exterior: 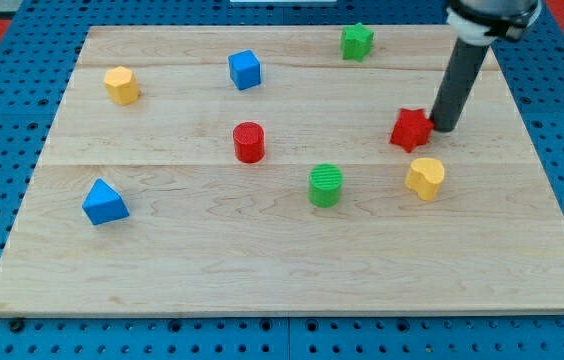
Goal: Place the yellow heart top to the green circle
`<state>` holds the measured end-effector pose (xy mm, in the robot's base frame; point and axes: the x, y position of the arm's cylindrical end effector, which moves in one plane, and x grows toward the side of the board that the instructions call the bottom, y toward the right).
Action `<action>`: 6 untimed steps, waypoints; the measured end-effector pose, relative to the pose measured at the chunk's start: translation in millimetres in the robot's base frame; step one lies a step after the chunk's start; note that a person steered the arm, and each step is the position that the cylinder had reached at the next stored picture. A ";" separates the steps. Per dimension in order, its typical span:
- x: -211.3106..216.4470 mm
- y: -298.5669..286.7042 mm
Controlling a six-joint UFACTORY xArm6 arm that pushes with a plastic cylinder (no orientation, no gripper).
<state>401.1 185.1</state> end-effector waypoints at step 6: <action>23.4 -104.8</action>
